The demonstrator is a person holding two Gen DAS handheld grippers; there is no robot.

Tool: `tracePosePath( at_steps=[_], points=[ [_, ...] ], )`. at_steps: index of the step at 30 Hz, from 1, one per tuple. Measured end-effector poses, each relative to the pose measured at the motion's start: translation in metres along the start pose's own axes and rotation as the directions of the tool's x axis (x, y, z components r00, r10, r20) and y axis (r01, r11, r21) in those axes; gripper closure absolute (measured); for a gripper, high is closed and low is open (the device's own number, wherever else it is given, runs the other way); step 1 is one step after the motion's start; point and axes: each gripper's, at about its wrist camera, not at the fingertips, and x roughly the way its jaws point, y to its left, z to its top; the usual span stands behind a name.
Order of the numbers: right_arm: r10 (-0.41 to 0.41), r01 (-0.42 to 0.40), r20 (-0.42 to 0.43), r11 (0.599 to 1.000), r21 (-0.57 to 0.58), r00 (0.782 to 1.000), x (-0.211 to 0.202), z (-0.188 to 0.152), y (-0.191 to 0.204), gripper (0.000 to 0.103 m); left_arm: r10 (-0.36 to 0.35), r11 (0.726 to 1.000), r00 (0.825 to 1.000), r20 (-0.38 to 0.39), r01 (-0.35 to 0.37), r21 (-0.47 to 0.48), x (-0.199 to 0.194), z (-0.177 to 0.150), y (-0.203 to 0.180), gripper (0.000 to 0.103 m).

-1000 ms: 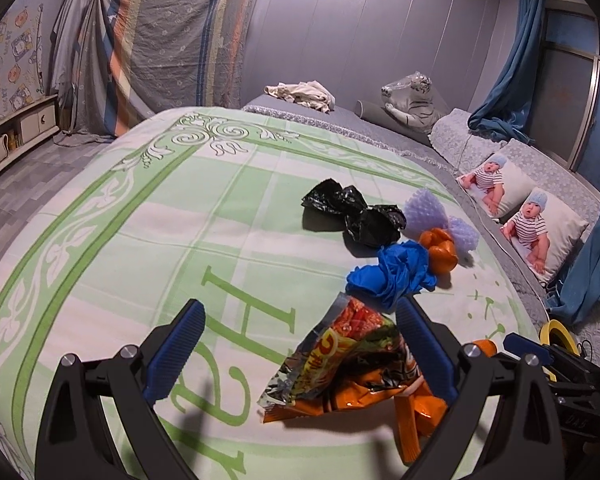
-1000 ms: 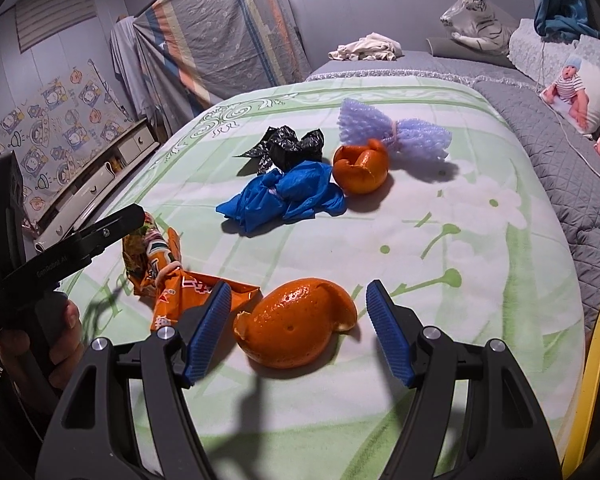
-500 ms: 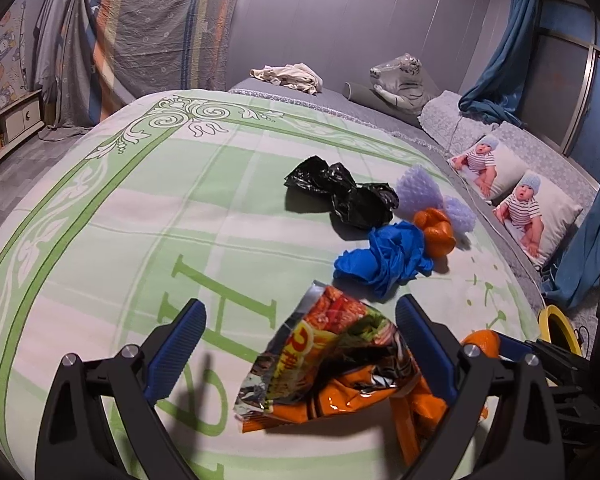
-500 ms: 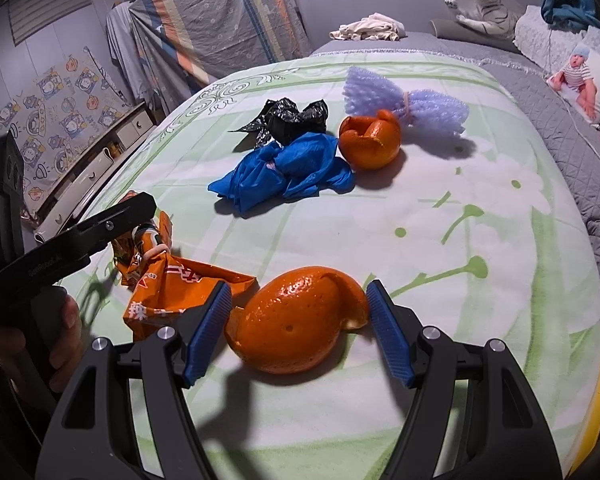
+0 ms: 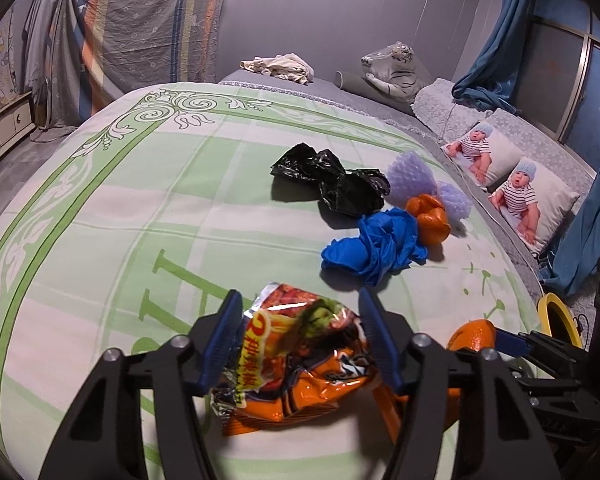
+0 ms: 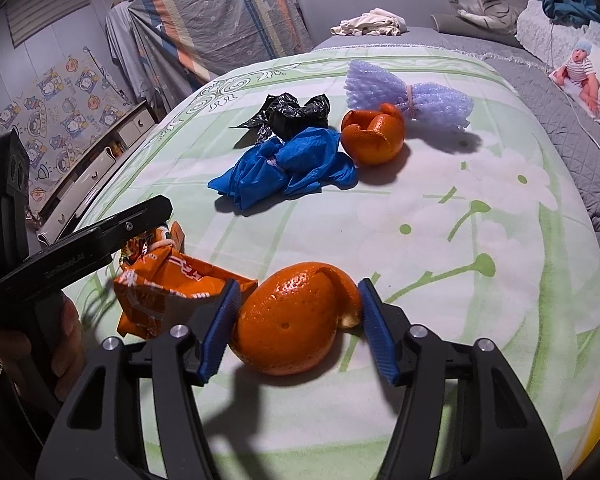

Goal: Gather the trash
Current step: 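Grasp the orange snack wrapper with the left tool while the right tool grasps the orange peel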

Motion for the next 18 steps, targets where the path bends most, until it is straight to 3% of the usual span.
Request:
tracePosePath(
  at_steps=[9, 18],
  points=[
    [0.011, -0.011, 0.008, 1.0, 0.002, 1.0, -0.008, -0.001, 0.0, 0.062, 0.02, 1.0, 1.0, 0.008, -0.02, 0.011, -0.005, 0.001, -0.005, 0.066],
    [0.012, -0.013, 0.042, 1.0, 0.016, 0.999, -0.025, 0.003, -0.005, 0.063, 0.026, 1.0, 0.999, 0.024, -0.026, 0.009, -0.016, 0.005, -0.007, 0.068]
  ],
)
